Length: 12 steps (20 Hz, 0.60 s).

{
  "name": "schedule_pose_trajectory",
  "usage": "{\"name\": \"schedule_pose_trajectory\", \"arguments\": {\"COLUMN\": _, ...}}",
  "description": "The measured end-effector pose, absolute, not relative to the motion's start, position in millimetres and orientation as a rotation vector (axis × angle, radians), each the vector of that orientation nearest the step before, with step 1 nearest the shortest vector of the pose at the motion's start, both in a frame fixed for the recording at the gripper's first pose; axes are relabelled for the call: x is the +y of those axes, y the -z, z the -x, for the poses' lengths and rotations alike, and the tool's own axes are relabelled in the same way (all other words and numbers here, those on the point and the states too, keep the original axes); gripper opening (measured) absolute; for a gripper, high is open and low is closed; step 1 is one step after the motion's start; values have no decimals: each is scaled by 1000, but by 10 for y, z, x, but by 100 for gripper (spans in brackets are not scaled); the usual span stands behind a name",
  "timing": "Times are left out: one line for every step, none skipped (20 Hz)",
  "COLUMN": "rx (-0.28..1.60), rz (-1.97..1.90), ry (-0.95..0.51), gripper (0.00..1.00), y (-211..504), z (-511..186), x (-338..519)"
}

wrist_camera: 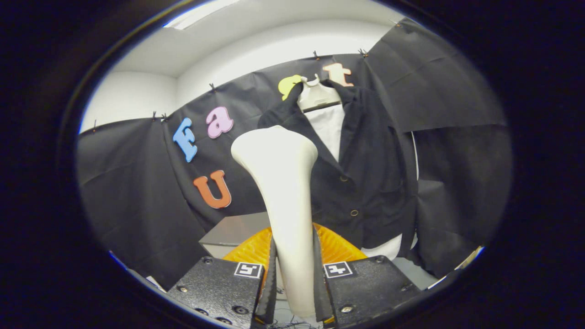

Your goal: Iron the clothes twice with a garment steamer, once on the left side and once on the right side.

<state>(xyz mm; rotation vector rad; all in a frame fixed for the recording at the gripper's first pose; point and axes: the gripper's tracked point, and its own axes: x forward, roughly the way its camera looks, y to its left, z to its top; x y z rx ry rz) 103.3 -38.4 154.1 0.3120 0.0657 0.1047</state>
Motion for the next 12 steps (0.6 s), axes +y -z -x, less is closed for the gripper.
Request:
{"name": "schedule_pose_trajectory", "arguments": {"rx": 54, "rz": -319, "ry": -100, "gripper": 36, "y": -1577, "z": -1079, "x": -461}}
{"name": "schedule_pose_trajectory", "arguments": {"rx": 58, "rz": -319, "ry": -102, "gripper": 36, "y": -1628, "z": -1111, "x": -521}}
{"name": "schedule_pose_trajectory", "arguments": {"rx": 56, "rz": -320, "ry": -103, "gripper": 36, "y": -1640, "z": -1139, "x": -567}}
{"name": "schedule_pose_trajectory", "arguments": {"rx": 49, "rz": -315, "ry": -100, "gripper": 36, "y": -1685, "z": -1187, "x": -618}}
{"name": "schedule_pose_trajectory", "arguments": {"rx": 40, "rz": -307, "ry": -94, "gripper": 36, "y": -1724, "z": -1251, "x": -665}}
{"name": "schedule_pose_trajectory", "arguments": {"rx": 39, "rz": -293, "ry": -91, "gripper": 36, "y": -1761, "z": -1331, "x": -704}}
{"name": "schedule_pose_trajectory", "arguments": {"rx": 35, "rz": -289, "ry": -92, "gripper": 36, "y": -1793, "z": -1388, "x": -725}}
{"name": "schedule_pose_trajectory", "arguments": {"rx": 34, "rz": -290, "ry": -98, "gripper": 36, "y": -1831, "z": -1463, "x": -723}}
{"name": "schedule_pose_trajectory", "arguments": {"rx": 35, "rz": -289, "ry": -104, "gripper": 36, "y": -1860, "z": -1555, "x": -705}}
{"name": "schedule_pose_trajectory", "arguments": {"rx": 36, "rz": -286, "ry": -111, "gripper": 36, "y": -1890, "z": -1657, "x": -681}}
{"name": "schedule_pose_trajectory", "arguments": {"rx": 31, "rz": -287, "ry": -115, "gripper": 36, "y": -1918, "z": -1766, "x": -665}}
{"name": "schedule_pose_trajectory", "arguments": {"rx": 28, "rz": -279, "ry": -111, "gripper": 36, "y": -1960, "z": -1891, "x": -668}}
